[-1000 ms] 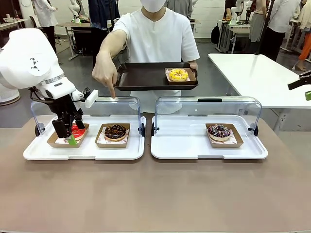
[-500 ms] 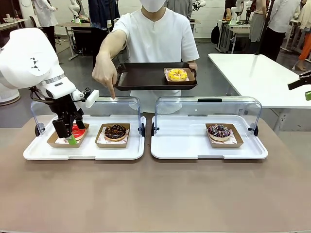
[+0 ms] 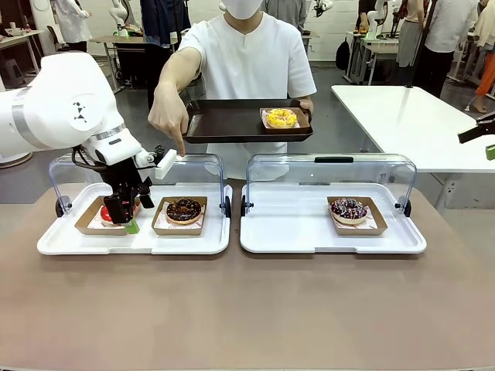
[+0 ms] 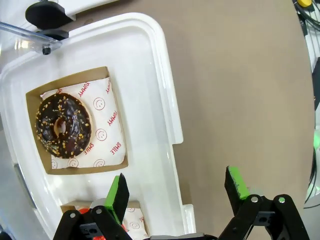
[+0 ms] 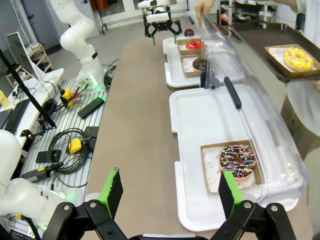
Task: Provide the desired donut to the person.
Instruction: Pick up and lift the Paper togo box containing the Donut pointed at by the person.
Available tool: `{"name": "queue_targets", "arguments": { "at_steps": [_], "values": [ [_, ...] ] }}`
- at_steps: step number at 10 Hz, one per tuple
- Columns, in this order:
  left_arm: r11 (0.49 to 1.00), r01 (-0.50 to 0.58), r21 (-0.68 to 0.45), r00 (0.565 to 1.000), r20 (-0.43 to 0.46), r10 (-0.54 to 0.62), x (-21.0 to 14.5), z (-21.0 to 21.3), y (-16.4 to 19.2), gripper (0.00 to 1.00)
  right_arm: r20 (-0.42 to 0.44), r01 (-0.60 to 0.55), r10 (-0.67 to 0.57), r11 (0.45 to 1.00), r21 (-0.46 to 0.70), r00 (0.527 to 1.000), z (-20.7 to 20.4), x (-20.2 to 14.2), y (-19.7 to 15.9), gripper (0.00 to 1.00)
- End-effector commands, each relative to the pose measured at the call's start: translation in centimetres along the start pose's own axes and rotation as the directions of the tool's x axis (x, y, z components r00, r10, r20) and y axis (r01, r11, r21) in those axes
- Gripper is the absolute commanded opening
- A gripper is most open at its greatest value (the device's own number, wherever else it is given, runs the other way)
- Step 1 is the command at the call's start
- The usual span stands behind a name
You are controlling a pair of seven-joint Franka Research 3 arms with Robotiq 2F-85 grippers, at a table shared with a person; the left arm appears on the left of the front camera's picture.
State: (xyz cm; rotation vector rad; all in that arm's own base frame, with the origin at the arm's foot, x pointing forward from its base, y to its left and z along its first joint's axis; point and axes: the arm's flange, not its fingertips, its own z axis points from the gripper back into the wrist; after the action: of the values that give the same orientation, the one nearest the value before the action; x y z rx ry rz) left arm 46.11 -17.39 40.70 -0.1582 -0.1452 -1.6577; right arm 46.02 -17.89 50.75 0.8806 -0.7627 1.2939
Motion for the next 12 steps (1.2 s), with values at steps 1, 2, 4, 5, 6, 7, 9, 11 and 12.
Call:
{"name": "queue_targets", "arguments": {
  "at_steps": [1, 2, 4, 5, 6, 7, 9, 11, 12],
  "values": [
    [0.999, -0.012, 0.041, 0.996, -0.089, 0.016, 0.7, -1.0, 0.7, 1.00, 0.017, 0.008, -0.008, 1.000, -0.020, 1.000, -0.2, 0.0, -0.2, 1.00],
    [0.999, -0.009, 0.048, 0.995, -0.101, 0.014, 1.1, -1.6, 0.8, 1.00, 0.017, 0.008, -0.008, 1.000, -0.020, 1.000, -0.2, 0.0, -0.2, 1.00],
    [0.999, 0.001, 0.043, 0.995, -0.104, 0.003, 2.0, -2.8, 1.5, 1.00, 0.017, 0.008, -0.008, 1.000, -0.020, 1.000, -0.2, 0.0, -0.2, 1.00],
    [0.999, 0.007, 0.036, 0.993, -0.120, -0.003, 2.4, -3.3, 1.8, 1.00, 0.017, 0.008, -0.008, 1.000, -0.020, 1.000, -0.2, 0.0, -0.2, 1.00],
    [0.999, 0.010, 0.031, 0.991, -0.137, -0.006, 2.6, -3.9, 2.1, 1.00, 0.017, 0.008, -0.008, 1.000, -0.020, 1.000, -0.2, 0.0, -0.2, 1.00],
    [0.999, 0.014, 0.035, 0.990, -0.144, -0.009, 2.7, -4.6, 2.4, 1.00, 0.017, 0.008, -0.008, 1.000, -0.020, 1.000, -0.2, 0.0, -0.2, 1.00],
    [0.998, 0.021, 0.052, 0.987, -0.157, -0.013, 2.6, -5.7, 3.0, 1.00, 0.017, 0.008, -0.008, 1.000, -0.020, 1.000, -0.2, 0.0, -0.2, 1.00],
    [0.998, 0.019, 0.060, 0.986, -0.164, -0.009, 2.3, -6.6, 3.7, 1.00, 0.017, 0.008, -0.008, 1.000, -0.020, 1.000, -0.2, 0.0, -0.2, 1.00],
    [0.998, 0.024, 0.062, 0.988, -0.156, -0.014, 2.0, -7.0, 4.1, 1.00, 0.017, 0.008, -0.008, 1.000, -0.020, 1.000, -0.2, 0.0, -0.2, 1.00]
  ]
}}
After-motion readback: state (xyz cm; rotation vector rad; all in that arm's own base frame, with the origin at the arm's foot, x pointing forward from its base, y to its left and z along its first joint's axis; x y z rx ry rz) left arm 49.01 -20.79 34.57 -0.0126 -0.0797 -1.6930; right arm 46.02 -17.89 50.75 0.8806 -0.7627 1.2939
